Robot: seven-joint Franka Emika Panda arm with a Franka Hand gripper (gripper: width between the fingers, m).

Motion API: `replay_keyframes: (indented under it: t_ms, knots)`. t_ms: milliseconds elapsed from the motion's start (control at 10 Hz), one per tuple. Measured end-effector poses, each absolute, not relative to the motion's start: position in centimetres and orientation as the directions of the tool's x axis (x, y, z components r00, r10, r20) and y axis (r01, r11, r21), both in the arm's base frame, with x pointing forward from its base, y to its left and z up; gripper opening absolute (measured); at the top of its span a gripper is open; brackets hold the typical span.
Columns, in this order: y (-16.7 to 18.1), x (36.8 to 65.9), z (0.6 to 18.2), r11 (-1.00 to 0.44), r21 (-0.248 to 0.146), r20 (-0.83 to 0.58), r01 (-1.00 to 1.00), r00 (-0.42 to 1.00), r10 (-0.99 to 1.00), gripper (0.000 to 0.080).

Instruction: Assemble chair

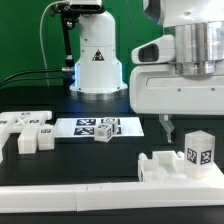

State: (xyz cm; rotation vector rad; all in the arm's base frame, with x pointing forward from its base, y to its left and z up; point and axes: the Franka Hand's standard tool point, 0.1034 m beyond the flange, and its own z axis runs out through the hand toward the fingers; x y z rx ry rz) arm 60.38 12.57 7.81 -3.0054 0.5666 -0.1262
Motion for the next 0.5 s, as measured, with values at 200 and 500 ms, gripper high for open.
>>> replay_keyframes:
  t_ms: [200, 500]
  knots:
    - [12.36, 60.50, 7.81, -0.961, -0.088, 0.079, -0.262, 0.960, -0.269, 0.0649]
    - [12.37, 60.58, 7.89, -0.993, -0.028, 0.107, 0.116, 0.988, 0.113, 0.0649]
